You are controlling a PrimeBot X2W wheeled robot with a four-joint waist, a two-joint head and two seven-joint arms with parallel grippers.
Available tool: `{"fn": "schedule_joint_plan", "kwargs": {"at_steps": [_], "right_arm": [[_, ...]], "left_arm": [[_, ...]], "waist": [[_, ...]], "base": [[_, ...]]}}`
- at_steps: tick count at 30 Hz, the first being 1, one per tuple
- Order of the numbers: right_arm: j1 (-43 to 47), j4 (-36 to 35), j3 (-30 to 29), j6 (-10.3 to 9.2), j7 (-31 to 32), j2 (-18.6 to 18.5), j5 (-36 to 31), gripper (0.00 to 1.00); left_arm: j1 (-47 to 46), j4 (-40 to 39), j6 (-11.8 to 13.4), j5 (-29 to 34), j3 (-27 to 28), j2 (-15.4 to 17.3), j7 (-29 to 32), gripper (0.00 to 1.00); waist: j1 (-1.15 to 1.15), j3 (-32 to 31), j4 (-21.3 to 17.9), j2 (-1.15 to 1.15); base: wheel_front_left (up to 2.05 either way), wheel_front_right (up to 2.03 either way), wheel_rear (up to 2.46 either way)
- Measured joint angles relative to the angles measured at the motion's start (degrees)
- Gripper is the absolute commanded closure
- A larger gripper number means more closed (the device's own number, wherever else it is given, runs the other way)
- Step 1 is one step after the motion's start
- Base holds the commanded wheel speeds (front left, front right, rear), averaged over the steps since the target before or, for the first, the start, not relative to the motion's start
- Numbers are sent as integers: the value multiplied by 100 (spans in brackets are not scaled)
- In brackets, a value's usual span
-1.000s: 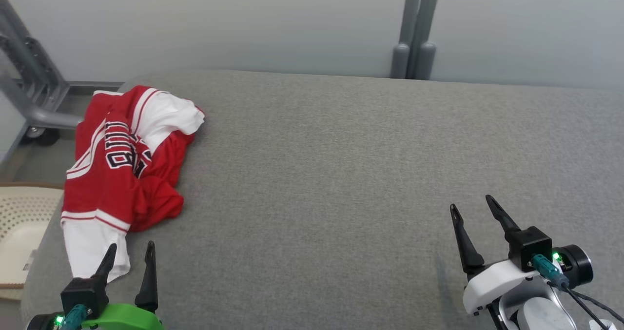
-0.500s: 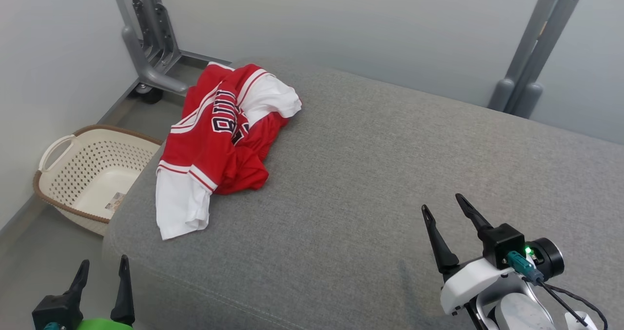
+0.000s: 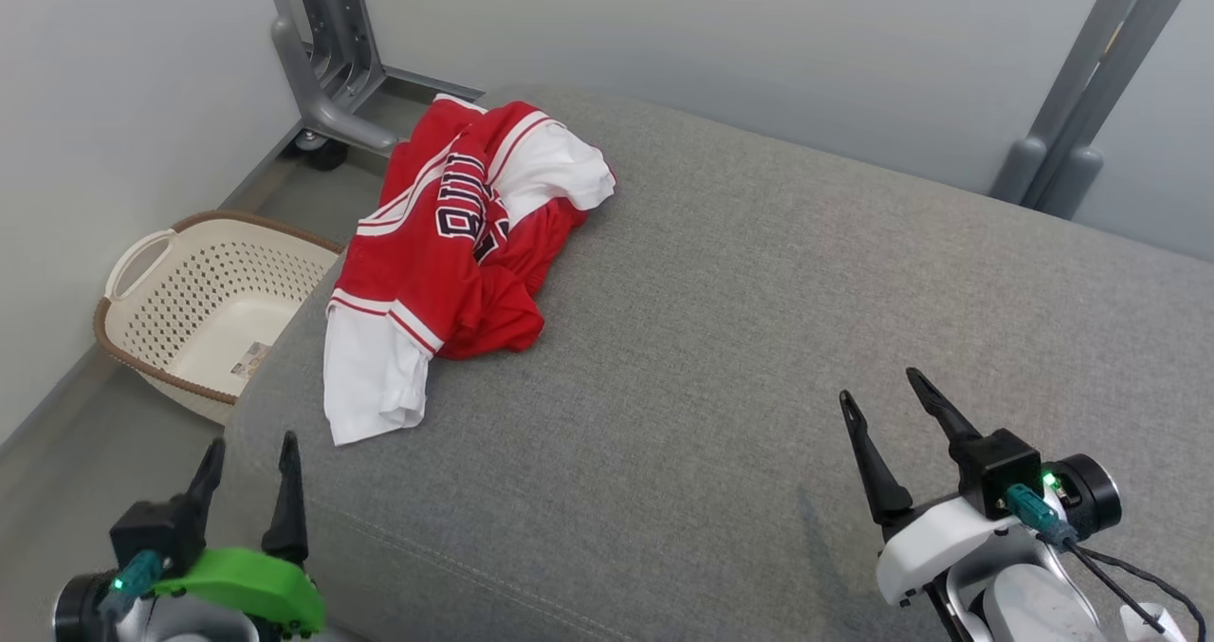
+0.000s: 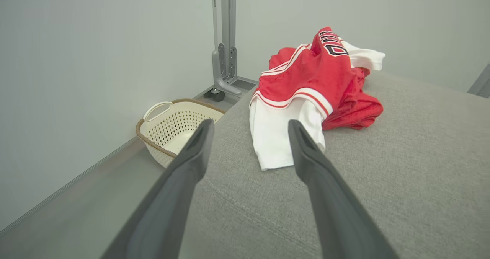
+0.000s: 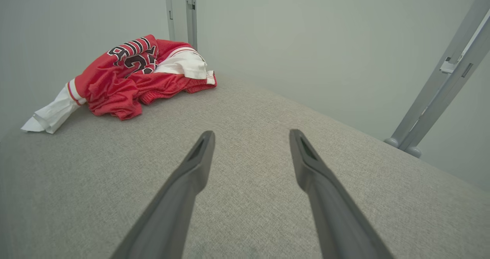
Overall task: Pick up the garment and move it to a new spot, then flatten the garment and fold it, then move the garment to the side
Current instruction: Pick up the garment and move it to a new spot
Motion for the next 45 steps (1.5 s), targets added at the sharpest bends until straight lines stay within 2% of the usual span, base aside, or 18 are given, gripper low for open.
{"fn": "schedule_joint_plan", "kwargs": {"at_steps": [4,12,16,20,24,28,30,31,37,40,42,45], "right_arm": [[-113,-51,56,0,0,-119,-96,0],[-548,-84,192,0,-1,-365,-180,0],[-669,-94,235,0,0,-423,-192,0],[-838,-140,275,0,-1,-461,-196,0],[-892,-163,272,0,0,-466,-202,0],[-893,-168,204,0,0,-468,-202,0],[-891,-163,179,0,0,-470,-202,0],[-891,-155,171,0,0,-467,-201,0],[-894,-144,191,0,0,-358,-190,0],[-895,-143,187,0,0,-337,-167,0],[-883,-149,123,0,0,-297,-138,0],[-746,-159,-16,0,0,-215,-124,0]], "left_arm": [[-762,698,-2,-397,-394,33,174,0],[-2288,1639,-8,-1562,-1179,88,1125,0],[-2736,2007,-10,-2052,-1429,287,1489,0],[-2946,2688,-10,-2097,-1592,631,1600,0],[-3084,3177,-10,-2216,-1626,683,1347,0],[-3131,3323,-10,-2435,-1847,573,1222,28],[-3130,3371,-10,-2590,-1983,558,1249,74],[-3129,3399,-10,-2611,-2057,582,1270,100],[-3106,3522,-2,-2846,-2358,743,1499,100],[-3104,3551,-21,-3098,-2306,832,1607,100],[-3084,3453,-19,-3182,-2242,1049,1432,100],[-3080,3215,81,-3116,-2095,1616,1007,100]], "waist": [[0,239,-58,0],[0,878,-377,0],[1,1164,-596,0],[1,1391,-852,0],[1,1590,-1106,0],[1,1745,-1307,0],[1,1792,-1381,0],[1,1806,-1410,0],[0,1743,-1460,0],[0,1657,-1447,0],[0,1593,-1436,0],[0,1486,-1406,0]], "base": [[0,0,0],[0,0,0],[0,0,0],[0,0,0],[0,0,0],[0,0,0],[0,0,0],[0,0,0],[0,0,0],[0,0,0],[0,0,0],[0,0,0]]}}
